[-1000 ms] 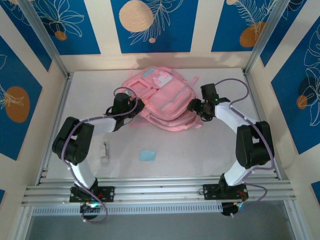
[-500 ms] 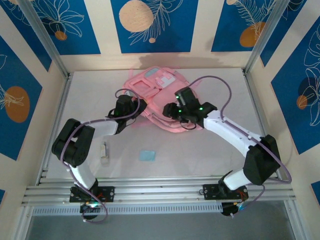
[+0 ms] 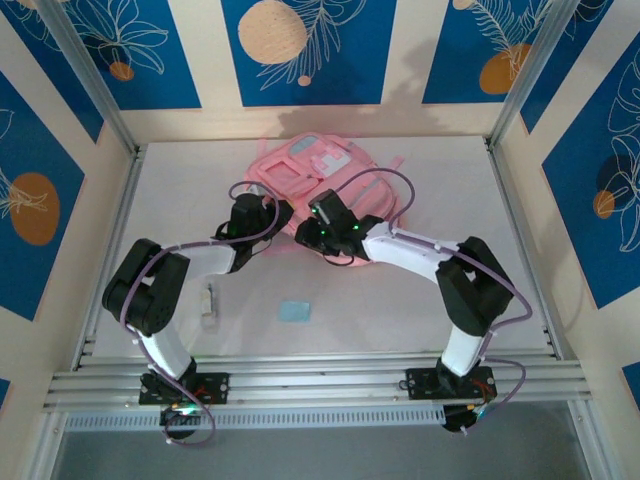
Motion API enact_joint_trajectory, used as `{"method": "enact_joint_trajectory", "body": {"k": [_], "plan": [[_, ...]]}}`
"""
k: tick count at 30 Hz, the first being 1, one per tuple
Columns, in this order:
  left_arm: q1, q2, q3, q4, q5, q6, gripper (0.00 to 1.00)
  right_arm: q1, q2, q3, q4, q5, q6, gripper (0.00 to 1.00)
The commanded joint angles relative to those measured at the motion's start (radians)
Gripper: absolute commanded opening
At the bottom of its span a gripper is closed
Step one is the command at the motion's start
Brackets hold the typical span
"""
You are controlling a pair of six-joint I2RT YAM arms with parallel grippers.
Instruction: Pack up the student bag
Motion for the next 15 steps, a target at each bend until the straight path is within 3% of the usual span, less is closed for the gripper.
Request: {"method": "enact_joint_trajectory", "body": {"k": [1, 9, 15], "plan": [[-0.027, -0.065, -0.014, 0.125, 0.037, -0.019, 0.00, 0.008, 0.050, 0.043, 0.066, 0.052, 0.044, 0.37], [-0.032, -0.057, -0.056, 0.188, 0.047, -0.081, 0.00, 0.028, 0.162, 0.101, 0.123, 0.146, 0.062, 0.37], [-0.044, -0.067, -0.083, 0.215, 0.035, -0.109, 0.00, 0.094, 0.211, 0.193, -0.065, 0.425, 0.078, 0.39]]}}
